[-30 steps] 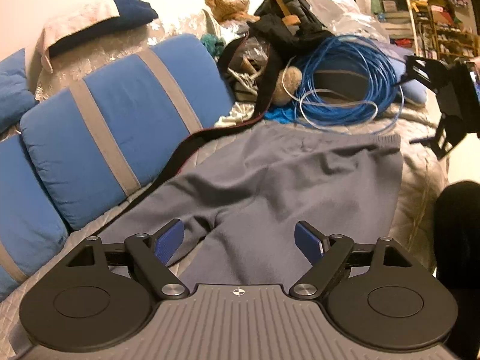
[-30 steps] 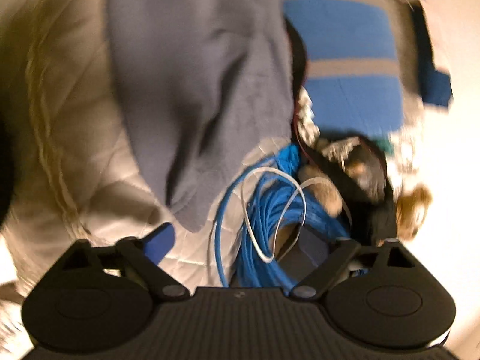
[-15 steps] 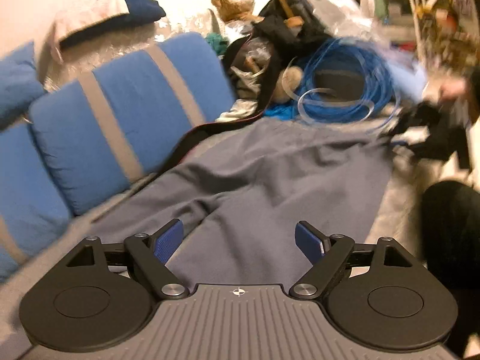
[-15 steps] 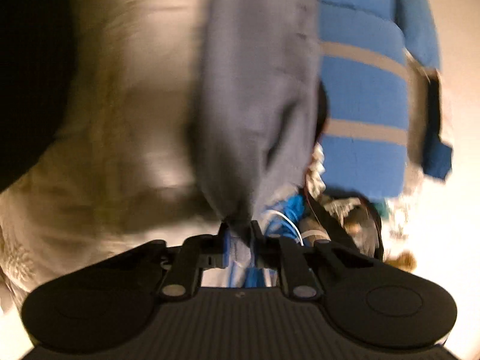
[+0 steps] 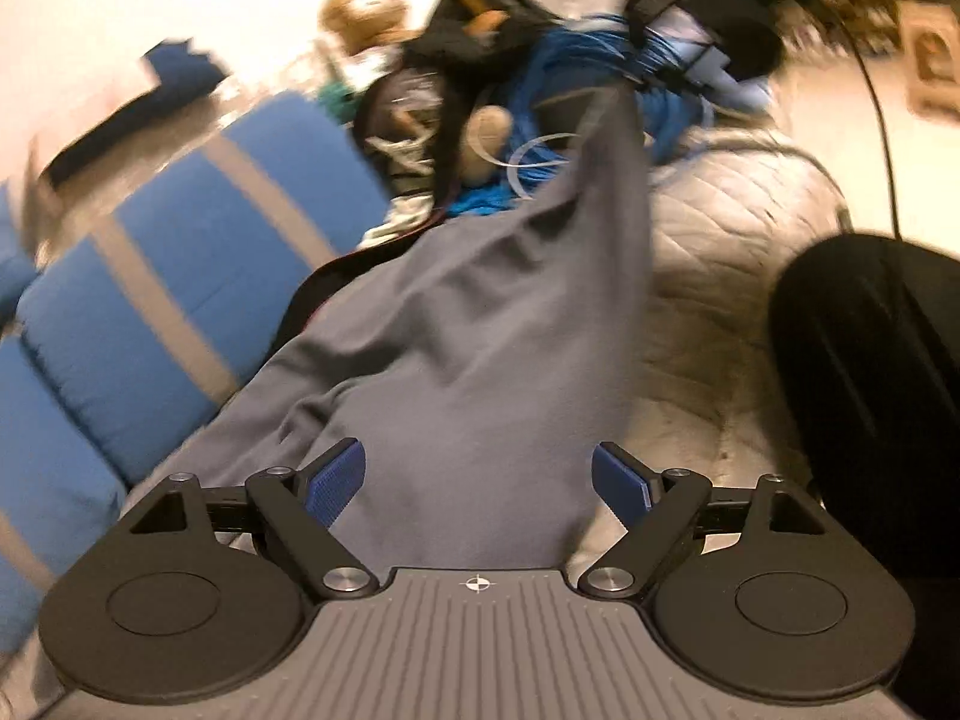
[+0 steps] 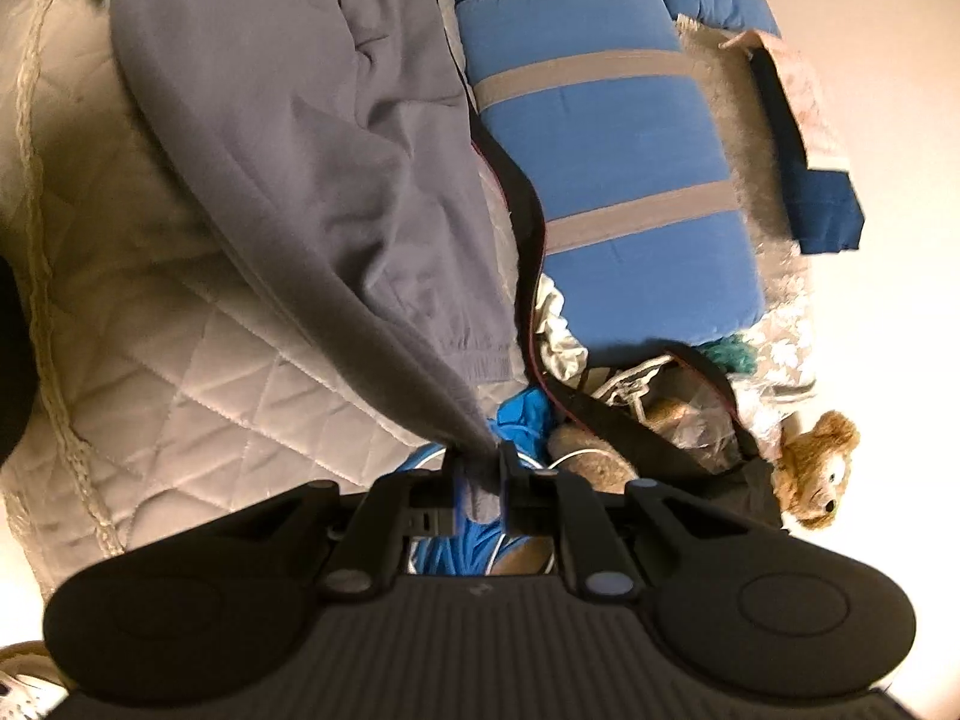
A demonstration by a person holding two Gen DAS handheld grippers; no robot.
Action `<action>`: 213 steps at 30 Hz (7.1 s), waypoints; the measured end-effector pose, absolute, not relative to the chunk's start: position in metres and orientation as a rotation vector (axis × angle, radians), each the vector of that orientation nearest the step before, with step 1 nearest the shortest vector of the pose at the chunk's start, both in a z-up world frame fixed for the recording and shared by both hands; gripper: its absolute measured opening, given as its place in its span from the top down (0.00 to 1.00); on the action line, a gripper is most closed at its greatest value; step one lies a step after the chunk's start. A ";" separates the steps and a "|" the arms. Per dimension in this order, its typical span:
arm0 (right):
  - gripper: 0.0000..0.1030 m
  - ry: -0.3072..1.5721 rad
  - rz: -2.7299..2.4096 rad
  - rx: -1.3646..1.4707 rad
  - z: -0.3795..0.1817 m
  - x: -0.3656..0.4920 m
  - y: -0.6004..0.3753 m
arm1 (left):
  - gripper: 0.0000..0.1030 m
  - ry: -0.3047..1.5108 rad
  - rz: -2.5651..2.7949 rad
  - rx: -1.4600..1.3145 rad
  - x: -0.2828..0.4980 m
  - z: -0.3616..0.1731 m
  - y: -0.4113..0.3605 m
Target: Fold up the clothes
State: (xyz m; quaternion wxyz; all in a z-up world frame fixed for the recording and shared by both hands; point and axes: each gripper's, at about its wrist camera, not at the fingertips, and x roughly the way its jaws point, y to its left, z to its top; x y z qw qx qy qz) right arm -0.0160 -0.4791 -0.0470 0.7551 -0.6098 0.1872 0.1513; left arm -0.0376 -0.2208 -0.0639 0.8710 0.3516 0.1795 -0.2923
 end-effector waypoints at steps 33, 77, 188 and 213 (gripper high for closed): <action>0.46 0.455 0.336 -1.306 -0.141 -0.052 -0.500 | 0.98 0.303 -0.507 1.341 -0.066 -0.104 -0.274; 0.95 0.527 0.391 -1.490 -0.151 -0.053 -0.477 | 0.98 0.555 -0.660 1.038 -0.050 -0.066 -0.248; 0.06 0.410 0.448 -1.129 -0.056 -0.075 -0.366 | 0.55 0.433 -0.578 1.048 -0.079 -0.102 -0.178; 0.81 0.315 0.694 -0.923 -0.063 -0.104 -0.229 | 0.54 0.350 -0.391 1.045 -0.078 -0.108 -0.133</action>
